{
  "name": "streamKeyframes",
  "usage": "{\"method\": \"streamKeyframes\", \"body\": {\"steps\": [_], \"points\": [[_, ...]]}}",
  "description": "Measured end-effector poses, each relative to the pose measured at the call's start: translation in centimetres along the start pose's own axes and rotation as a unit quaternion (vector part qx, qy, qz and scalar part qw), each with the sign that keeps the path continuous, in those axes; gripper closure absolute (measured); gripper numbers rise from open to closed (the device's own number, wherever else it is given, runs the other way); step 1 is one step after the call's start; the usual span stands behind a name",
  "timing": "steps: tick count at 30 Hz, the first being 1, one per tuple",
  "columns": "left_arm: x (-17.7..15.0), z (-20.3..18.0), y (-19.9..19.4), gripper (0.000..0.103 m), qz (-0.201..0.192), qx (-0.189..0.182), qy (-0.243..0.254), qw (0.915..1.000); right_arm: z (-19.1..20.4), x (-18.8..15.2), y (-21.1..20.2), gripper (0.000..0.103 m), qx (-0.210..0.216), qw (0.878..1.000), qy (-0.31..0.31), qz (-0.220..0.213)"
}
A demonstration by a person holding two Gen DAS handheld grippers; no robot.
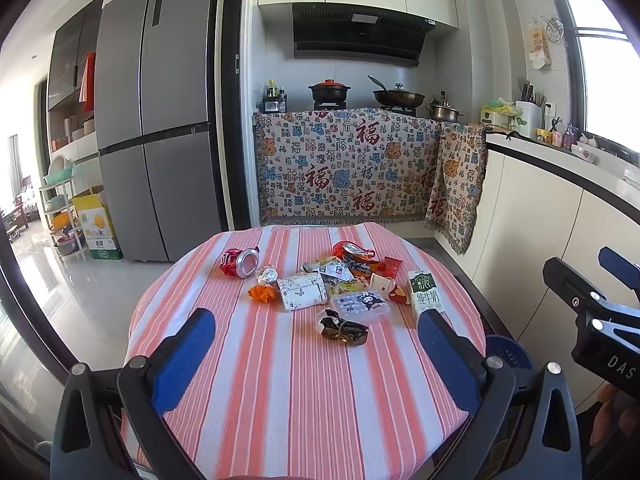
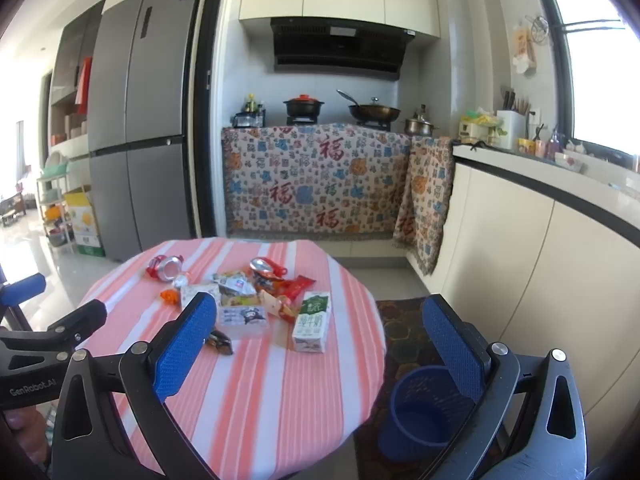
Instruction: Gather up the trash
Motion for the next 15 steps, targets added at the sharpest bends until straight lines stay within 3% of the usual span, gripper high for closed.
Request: {"method": "streamKeyframes", "body": {"steps": [15], "points": [[0.03,-0.07,-0.02,0.000,-0.002,-0.001,0.000,1.0000,-0.11,0.36,-0.30,0.000,-0.003,1.000,-0.001,-0.001]]}}
Point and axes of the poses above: each gripper's, at about its wrist camera, not at the fingertips, and y roughly the way its jaws point, z to its left, x to its top, the point moved 2 cm from there along y, roughly the way its jaws point, and after that the axes turned 3 degrees about x, right-handed, at the moved point
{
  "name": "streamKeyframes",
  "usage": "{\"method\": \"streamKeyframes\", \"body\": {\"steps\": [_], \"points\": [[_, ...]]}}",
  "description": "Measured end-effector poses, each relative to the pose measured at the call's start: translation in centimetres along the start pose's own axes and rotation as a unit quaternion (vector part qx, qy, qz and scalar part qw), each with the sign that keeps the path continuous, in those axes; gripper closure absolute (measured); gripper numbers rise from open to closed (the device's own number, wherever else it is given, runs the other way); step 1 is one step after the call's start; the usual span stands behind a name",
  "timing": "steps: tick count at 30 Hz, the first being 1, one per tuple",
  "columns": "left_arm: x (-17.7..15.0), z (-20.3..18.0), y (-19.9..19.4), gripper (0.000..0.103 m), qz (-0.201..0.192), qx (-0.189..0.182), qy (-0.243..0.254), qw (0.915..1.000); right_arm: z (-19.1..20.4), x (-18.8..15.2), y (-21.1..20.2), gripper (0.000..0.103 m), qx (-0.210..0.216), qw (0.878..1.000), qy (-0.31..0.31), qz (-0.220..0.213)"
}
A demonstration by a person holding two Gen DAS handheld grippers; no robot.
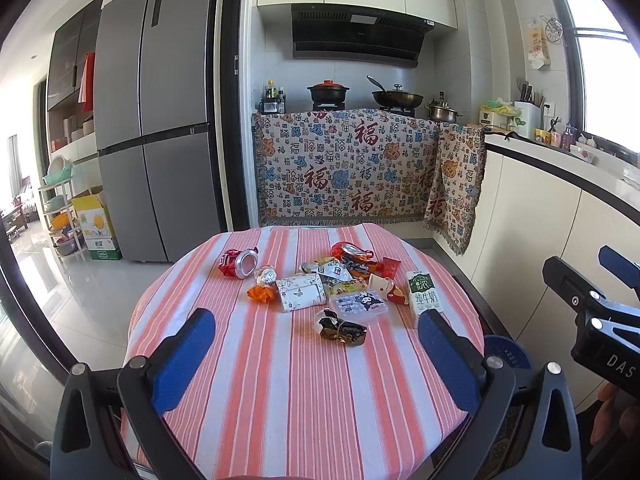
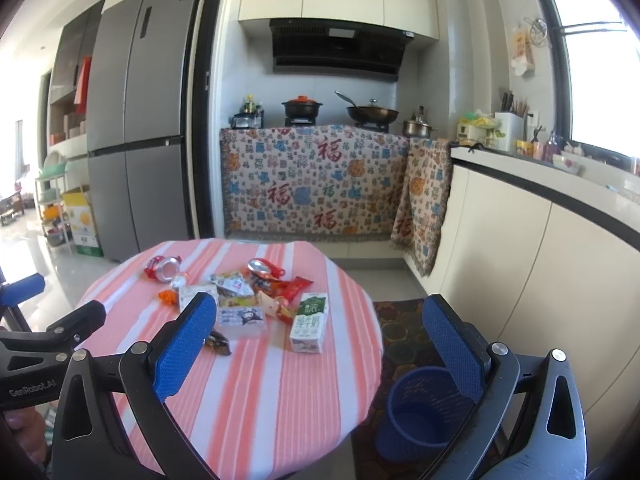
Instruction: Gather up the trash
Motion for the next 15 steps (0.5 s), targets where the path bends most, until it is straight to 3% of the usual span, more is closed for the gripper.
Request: {"method": "streamKeyframes", "body": {"steps": [15], "points": [[0.03,-0.03,-0.02,0.000,0.000,0.000,0.000,1.0000,0.06,-0.04,-0.04,0.000,0.000,1.000,-0.001,0.001]]}}
Point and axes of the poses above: each gripper's, at about its wrist camera, not at the fingertips, and y roughly the way its jaws point, z to its left, x to its top, the point moved 2 cm from there along y, roughly the way its jaws point, and after that the axes turned 3 degrees about x, right-handed, at the moved point
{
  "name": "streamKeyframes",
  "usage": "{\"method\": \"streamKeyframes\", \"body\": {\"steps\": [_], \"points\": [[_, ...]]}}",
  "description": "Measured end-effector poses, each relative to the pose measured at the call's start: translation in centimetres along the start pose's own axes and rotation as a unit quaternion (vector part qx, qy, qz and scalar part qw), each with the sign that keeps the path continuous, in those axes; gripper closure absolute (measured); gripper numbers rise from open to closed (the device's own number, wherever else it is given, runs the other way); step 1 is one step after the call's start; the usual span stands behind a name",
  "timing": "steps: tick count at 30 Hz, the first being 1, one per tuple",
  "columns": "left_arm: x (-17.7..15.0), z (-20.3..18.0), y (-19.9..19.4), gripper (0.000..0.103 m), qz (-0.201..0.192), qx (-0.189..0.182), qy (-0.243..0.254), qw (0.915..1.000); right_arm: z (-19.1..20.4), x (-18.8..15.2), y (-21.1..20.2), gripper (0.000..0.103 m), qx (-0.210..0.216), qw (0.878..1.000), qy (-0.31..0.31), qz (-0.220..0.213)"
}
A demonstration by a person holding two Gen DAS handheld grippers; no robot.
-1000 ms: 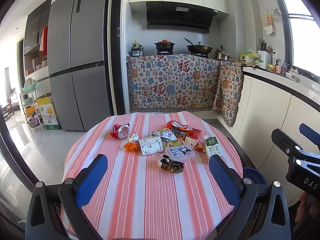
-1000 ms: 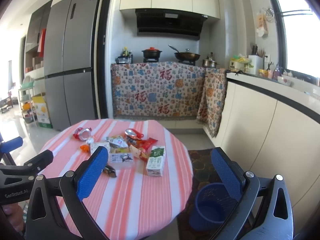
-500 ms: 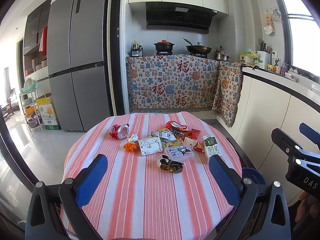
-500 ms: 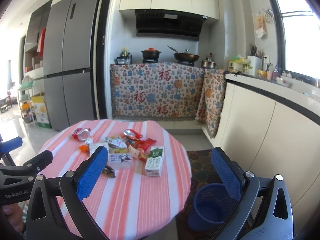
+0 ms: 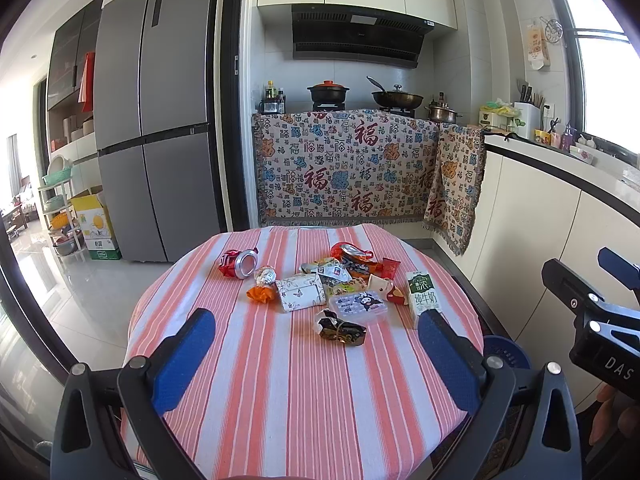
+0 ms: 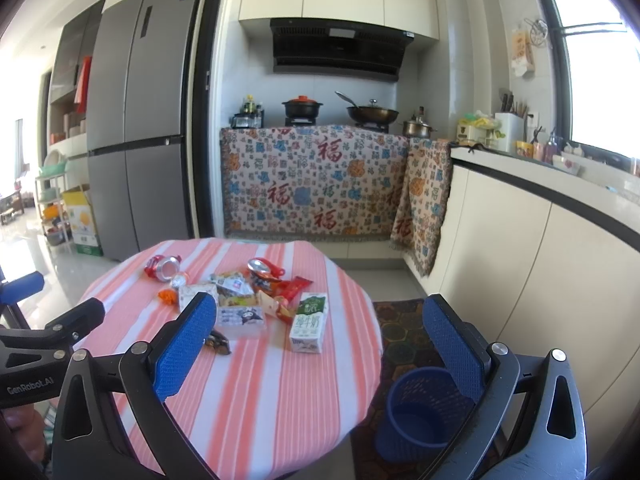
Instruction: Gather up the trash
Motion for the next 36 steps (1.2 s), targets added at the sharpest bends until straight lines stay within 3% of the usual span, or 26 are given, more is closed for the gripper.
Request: {"method": "streamKeyframes", "body": {"steps": [36], "points": [[-0.09,-0.05,-0.05,0.000,0.001,0.000,0.000,1.0000,0.18,-0.22,-0.03,0.000,-0.007,1.000,-0.002,0.004]]}}
Point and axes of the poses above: each gripper's, at about its wrist camera, not at the fingertips, and y roughly the way its jaws point, z to its left, x to its top, the point moved 2 cm from there along y, roughly the way its jaws point, and after that the axes turned 3 degrees about x, right-handed, at the moved point
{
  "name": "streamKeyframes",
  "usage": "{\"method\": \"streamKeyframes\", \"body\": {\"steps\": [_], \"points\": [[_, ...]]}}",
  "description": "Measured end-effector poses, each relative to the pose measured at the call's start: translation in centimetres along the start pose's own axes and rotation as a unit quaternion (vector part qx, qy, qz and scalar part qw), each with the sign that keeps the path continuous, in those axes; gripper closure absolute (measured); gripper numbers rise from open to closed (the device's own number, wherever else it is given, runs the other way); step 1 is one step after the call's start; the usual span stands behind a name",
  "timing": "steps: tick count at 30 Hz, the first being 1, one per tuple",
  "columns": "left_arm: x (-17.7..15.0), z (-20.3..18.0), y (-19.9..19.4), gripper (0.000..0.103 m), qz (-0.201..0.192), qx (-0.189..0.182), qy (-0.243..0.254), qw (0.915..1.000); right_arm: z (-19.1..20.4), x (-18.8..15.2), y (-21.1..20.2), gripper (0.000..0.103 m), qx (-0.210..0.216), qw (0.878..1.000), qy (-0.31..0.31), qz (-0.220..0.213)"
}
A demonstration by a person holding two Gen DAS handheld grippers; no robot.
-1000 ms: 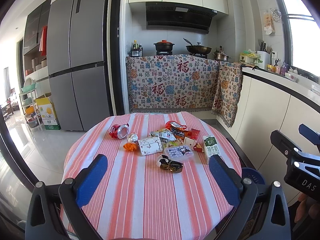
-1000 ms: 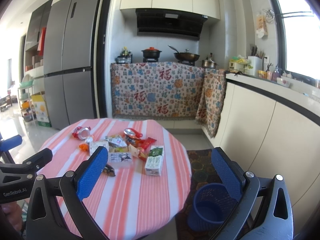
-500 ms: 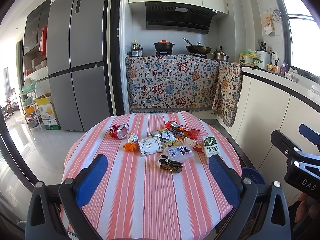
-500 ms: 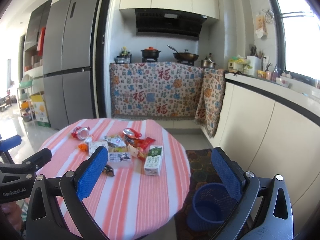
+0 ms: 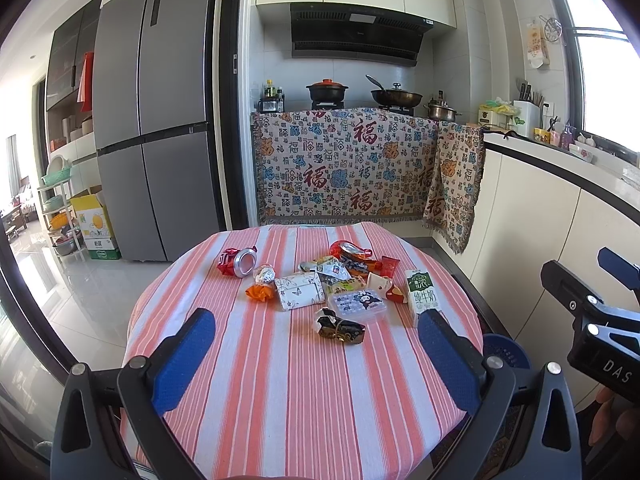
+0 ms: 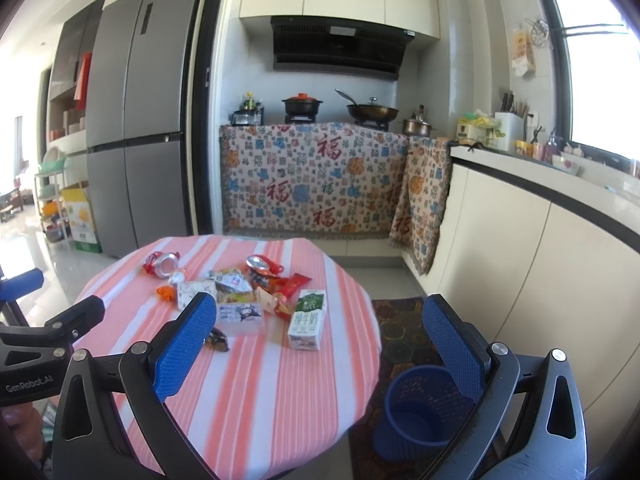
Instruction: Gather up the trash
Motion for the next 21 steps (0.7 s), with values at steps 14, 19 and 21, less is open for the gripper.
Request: {"method": "streamKeyframes", "body": {"steps": [14,19,21], "points": [[0.00,0.00,0.01,0.000,0.000,0.000,0.000,1.0000,0.01,-0.09,0.02,0.000,0.000,1.000,0.000,0.001],[-0.40,-0.29,-0.03,0.000,0.002,0.000,0.001,1.0000,0.00,-0.15,0.05,0.000,-0.001,1.000,0.000,0.001],[-0.43,-0.32,0.00,0.000,0.002,0.000,0.001,1.0000,0.00,-0.13,0.06,0.000,0.000,1.000,0.000,0.001]]}}
Point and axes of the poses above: each gripper's, at about its wrist camera, not at the fingertips, and y roughly the way its jaws point, z to its left, x to its top, the point moved 2 cm from there along y, roughly the way its jaws point, and after that the axes turned 3 degrees about x, right-handed, at the moved point
